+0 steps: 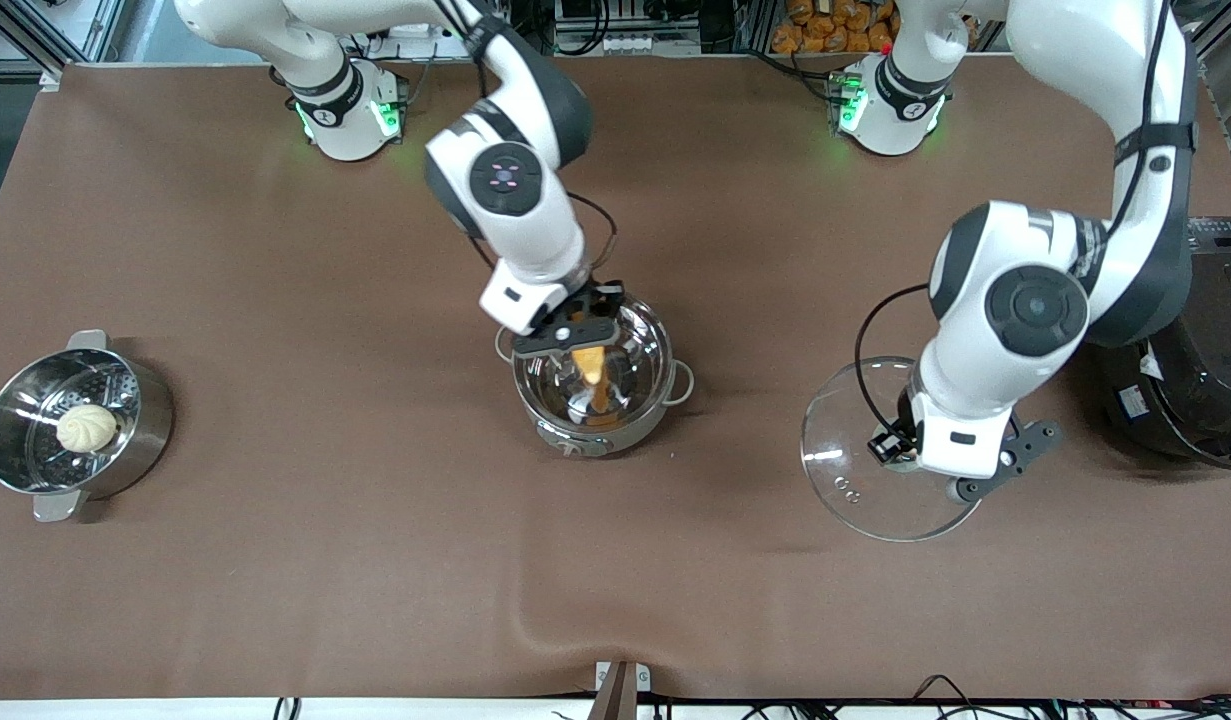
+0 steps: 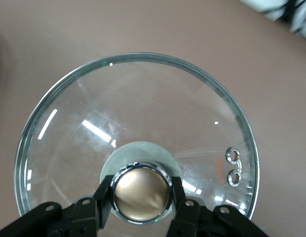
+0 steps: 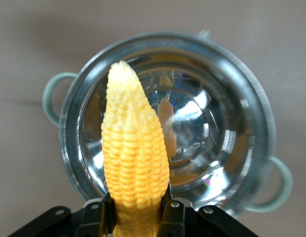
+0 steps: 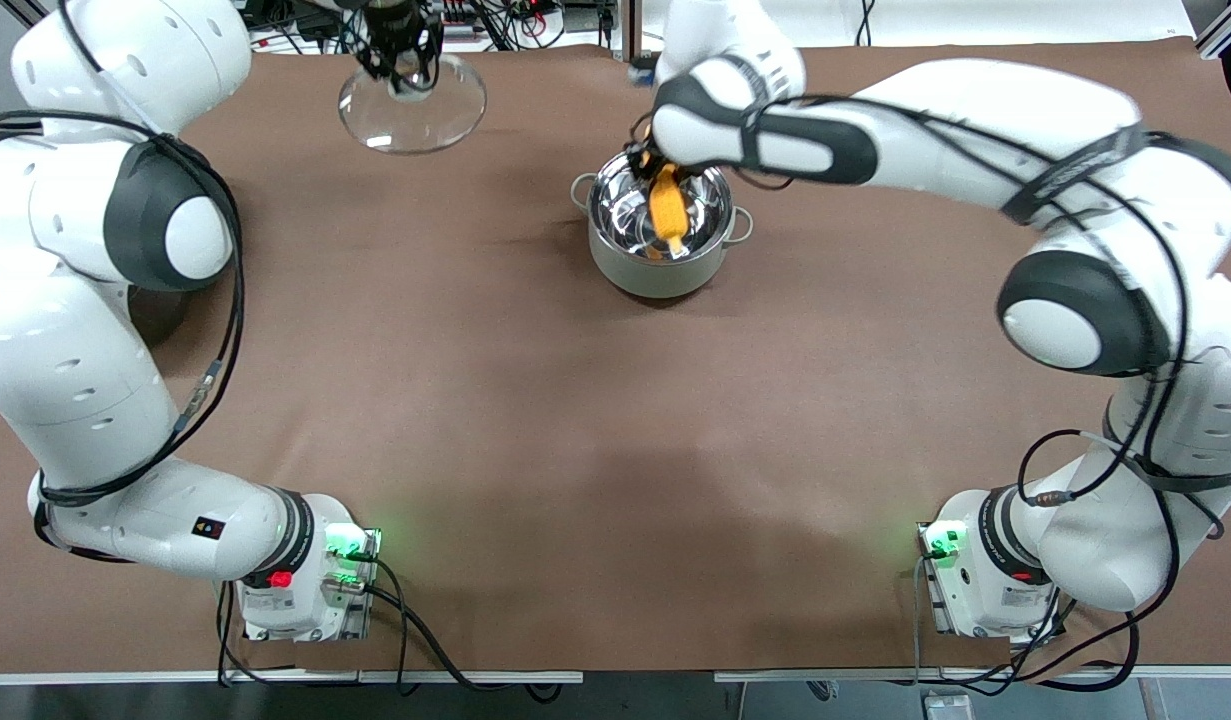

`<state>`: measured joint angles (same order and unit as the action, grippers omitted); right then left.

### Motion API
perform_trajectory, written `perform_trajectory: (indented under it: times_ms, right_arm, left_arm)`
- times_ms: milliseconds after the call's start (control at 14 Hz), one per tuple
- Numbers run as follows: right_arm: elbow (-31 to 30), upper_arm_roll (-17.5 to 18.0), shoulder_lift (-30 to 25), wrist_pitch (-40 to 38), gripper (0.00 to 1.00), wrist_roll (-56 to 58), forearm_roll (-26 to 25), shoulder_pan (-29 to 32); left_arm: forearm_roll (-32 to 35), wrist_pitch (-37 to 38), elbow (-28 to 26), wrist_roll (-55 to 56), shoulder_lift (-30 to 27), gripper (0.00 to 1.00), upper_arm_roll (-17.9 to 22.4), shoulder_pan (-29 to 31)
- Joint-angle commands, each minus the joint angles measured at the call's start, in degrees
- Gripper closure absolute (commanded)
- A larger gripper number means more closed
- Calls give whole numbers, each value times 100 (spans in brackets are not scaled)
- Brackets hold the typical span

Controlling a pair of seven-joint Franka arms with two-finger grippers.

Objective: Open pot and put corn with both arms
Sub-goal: 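Lift the lid aside with the left gripper while the right gripper carries corn over pot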

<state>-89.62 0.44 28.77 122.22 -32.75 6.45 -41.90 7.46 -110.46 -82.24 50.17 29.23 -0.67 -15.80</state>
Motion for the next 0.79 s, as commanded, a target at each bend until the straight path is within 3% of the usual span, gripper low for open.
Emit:
perform_trajectory:
  times_ms: [0,143,286,571,643,714]
  right_arm:
    - [270,-97,400,30,95,-117,-118,42]
    - [489,-97,620,57,79,-100,-118,59]
    - [534,-106,656,48,42,-47,-196,77]
    - [534,-106,569,13,7,-56,-320,77]
    - [534,-123,525,-13,0,-47,-329,147]
    - [464,-141,333,-109,0,-4,-329,356]
  left_arm:
    - [-34,-19,-11,-192,337,100,-64,15]
    - [-34,-299,-81,-183,592,100,-64,15]
    - [-43,-1052,-650,-104,471,100,-64,24]
    - [-43,-1916,-1469,-104,329,100,-64,33]
    - [-34,-2083,-1662,-96,329,100,-56,33]
    - [-34,-2259,-1864,-95,295,100,-56,42]
